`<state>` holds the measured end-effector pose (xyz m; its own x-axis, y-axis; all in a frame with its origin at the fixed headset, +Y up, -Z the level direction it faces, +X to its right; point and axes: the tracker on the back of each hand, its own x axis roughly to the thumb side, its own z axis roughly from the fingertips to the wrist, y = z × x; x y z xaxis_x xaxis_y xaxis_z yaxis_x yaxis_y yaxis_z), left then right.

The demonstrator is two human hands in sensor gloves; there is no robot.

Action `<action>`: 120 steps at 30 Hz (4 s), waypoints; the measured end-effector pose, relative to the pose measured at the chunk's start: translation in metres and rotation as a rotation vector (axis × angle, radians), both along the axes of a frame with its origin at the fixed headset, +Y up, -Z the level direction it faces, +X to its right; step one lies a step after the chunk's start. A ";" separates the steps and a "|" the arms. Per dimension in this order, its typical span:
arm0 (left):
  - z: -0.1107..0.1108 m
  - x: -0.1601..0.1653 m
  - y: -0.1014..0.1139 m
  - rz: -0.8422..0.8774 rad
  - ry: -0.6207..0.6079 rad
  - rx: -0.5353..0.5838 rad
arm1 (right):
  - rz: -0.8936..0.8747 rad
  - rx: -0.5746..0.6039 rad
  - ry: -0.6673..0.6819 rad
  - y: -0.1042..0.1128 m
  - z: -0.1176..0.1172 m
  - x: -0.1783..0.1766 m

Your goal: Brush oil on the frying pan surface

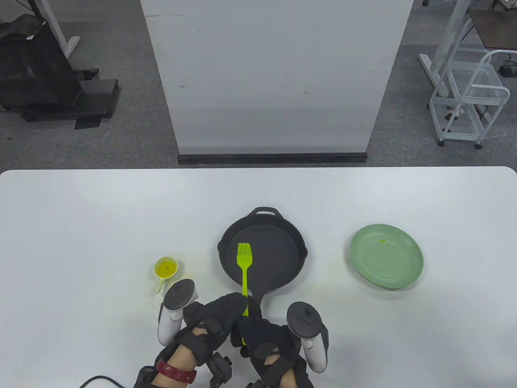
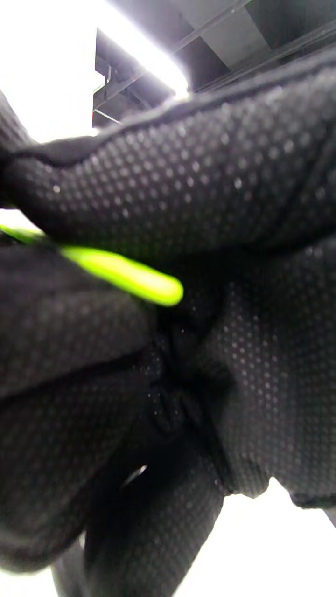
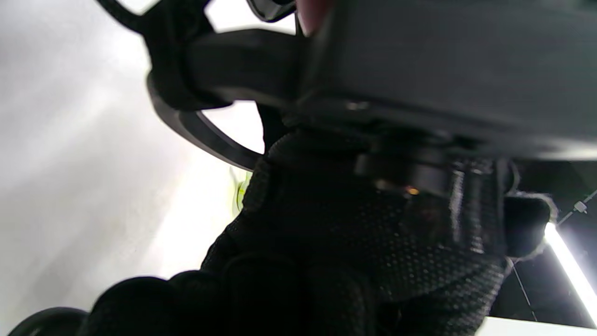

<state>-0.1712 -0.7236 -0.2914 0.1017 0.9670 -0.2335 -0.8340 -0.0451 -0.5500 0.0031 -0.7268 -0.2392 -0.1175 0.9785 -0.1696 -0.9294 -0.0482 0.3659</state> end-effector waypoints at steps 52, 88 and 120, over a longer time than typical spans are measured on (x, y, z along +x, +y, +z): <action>-0.005 -0.080 -0.019 -0.071 0.152 0.011 | 1.139 -0.305 0.058 -0.015 -0.075 -0.015; -0.004 -0.070 -0.018 -0.259 0.116 0.032 | 0.005 -0.041 -0.271 -0.035 0.005 0.113; -0.028 -0.156 0.038 -1.552 0.276 0.376 | -0.094 0.010 -0.265 -0.032 0.017 0.114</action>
